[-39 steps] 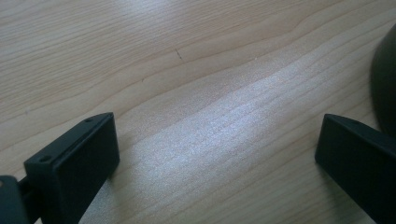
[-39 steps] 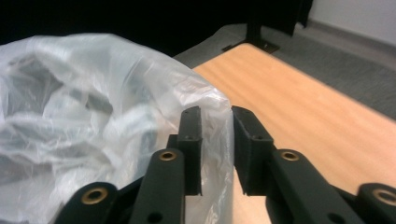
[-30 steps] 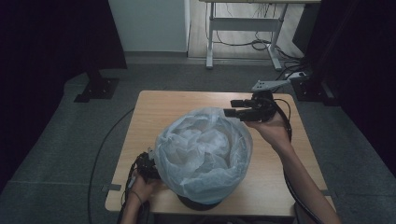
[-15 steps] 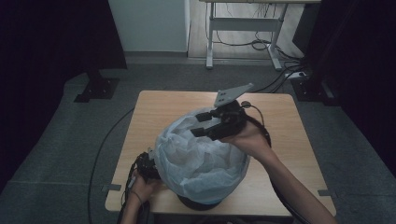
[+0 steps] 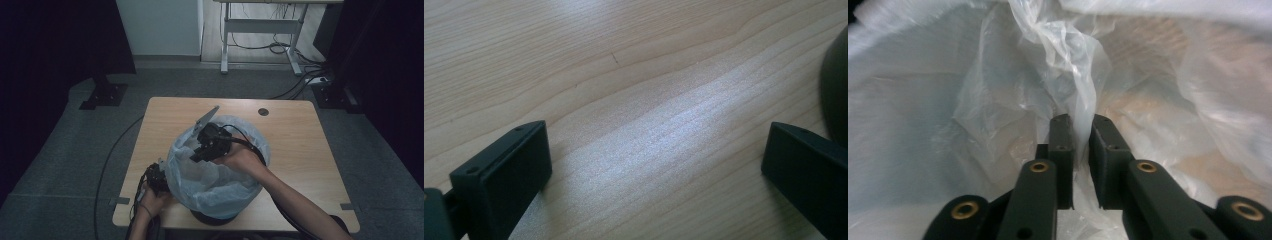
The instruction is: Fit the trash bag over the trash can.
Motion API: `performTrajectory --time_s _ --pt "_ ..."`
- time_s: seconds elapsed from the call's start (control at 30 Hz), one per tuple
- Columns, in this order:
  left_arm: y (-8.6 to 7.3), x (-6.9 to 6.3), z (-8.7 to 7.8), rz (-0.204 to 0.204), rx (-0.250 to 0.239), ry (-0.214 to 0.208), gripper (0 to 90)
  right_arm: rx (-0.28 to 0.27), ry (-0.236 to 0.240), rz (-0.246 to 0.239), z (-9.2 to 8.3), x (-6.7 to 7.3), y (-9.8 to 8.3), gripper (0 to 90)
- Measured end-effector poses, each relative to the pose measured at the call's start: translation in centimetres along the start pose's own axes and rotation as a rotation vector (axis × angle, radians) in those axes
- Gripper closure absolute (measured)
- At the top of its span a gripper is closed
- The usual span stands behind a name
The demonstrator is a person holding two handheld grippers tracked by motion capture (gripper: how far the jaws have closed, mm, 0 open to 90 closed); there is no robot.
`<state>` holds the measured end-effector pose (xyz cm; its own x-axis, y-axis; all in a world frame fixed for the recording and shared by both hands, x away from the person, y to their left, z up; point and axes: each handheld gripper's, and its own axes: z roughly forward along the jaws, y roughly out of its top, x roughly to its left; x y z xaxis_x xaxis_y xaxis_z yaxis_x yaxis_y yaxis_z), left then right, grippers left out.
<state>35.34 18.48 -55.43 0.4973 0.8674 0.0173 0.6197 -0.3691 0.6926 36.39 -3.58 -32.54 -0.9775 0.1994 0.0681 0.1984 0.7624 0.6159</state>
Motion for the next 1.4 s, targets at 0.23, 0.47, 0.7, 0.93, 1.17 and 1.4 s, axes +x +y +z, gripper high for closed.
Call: performTrajectory --time_s 0.23,0.47,0.7,0.93,1.17,1.4 --pt "0.0 0.0 0.0 0.0 0.0 0.0 0.0 0.174 0.02 -0.004 1.9 0.2 -0.3 80.5" --pt "0.0 0.0 0.0 0.0 0.0 0.0 0.0 0.041 0.035 -0.015 0.0 0.5 -0.2 47.5" --pt "0.0 0.0 0.0 0.0 0.0 0.0 0.0 -0.075 -0.103 0.0 -5.4 -0.3 0.1 46.1" --pt "0.0 0.0 0.0 0.0 0.0 0.0 0.0 -0.023 -0.23 0.056 -5.0 -2.3 -0.9 58.4" --pt "0.0 0.0 0.0 0.001 0.0 0.0 0.0 0.075 -0.28 0.073 -3.0 -3.0 0.1 67.3" --pt "0.0 0.0 0.0 0.0 0.0 0.0 0.0 0.202 -0.224 0.056 0.7 -2.7 -0.1 67.3"
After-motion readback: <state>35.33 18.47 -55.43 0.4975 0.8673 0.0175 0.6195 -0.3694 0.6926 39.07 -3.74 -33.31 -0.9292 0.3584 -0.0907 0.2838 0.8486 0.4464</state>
